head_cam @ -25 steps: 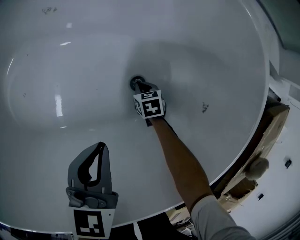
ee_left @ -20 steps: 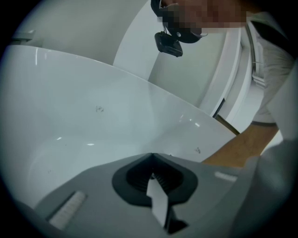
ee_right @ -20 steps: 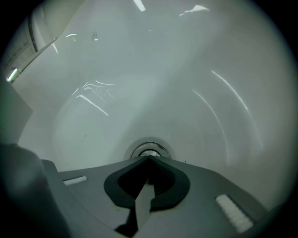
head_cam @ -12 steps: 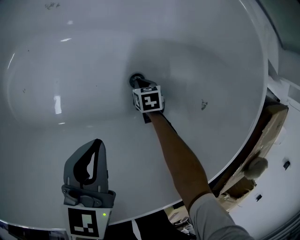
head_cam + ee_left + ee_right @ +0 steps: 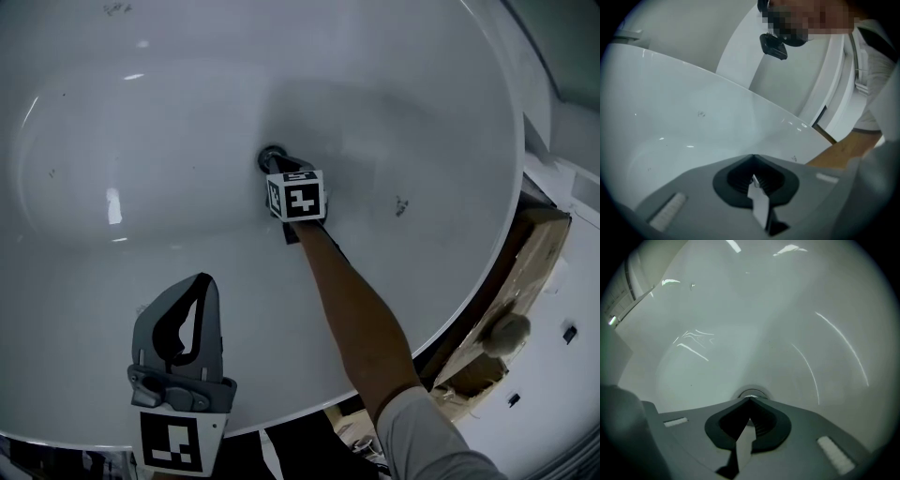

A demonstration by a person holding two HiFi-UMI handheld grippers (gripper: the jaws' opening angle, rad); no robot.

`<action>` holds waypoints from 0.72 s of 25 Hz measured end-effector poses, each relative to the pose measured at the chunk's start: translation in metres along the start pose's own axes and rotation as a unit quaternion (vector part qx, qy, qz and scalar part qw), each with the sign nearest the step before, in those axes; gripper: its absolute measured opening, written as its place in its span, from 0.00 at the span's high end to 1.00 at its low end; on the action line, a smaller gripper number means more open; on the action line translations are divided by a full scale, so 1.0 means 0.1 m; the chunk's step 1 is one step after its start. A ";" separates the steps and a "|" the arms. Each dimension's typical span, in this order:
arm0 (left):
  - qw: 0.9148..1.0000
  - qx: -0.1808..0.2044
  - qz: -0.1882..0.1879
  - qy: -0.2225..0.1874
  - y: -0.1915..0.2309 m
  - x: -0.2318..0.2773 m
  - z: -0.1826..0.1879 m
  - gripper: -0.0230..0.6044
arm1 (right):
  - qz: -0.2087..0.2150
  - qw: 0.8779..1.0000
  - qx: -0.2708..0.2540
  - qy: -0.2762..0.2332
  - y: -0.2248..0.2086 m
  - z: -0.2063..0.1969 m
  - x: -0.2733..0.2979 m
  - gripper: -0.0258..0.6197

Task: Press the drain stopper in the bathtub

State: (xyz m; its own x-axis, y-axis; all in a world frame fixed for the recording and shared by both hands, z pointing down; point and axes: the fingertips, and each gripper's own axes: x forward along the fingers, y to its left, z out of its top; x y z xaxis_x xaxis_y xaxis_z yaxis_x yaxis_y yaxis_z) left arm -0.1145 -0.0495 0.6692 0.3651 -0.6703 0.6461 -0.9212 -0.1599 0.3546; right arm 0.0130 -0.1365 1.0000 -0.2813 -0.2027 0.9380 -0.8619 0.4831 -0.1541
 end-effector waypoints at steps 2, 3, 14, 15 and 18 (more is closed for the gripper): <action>1.000 0.001 -0.001 -0.001 -0.02 -0.02 0.02 0.96 | -0.001 1.000 0.008 -0.008 0.01 0.07 -0.05 0.97; 1.000 0.001 -0.002 -0.002 -0.03 -0.03 0.03 0.96 | -0.001 1.000 0.008 -0.009 0.02 0.09 -0.08 0.97; 1.000 -0.004 -0.009 -0.011 -0.25 -0.21 0.36 0.96 | 0.016 1.000 0.009 -0.020 0.10 0.28 -0.59 0.97; 1.000 -0.006 -0.007 -0.012 -0.26 -0.22 0.40 0.96 | 0.018 0.999 0.011 -0.024 0.11 0.31 -0.64 0.97; 0.999 -0.006 0.002 -0.037 -0.30 -0.30 0.58 0.96 | 0.031 0.999 0.019 -0.038 0.19 0.42 -0.83 0.97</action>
State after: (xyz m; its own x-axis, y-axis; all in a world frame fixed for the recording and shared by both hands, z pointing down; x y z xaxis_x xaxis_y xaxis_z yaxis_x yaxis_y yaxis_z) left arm -0.1056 -0.0672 0.5999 0.3494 -0.7231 0.5958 -0.9210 -0.1480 0.3605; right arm 0.0021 -0.1466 0.9064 -0.3643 -0.2391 0.9001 -0.8570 0.4644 -0.2235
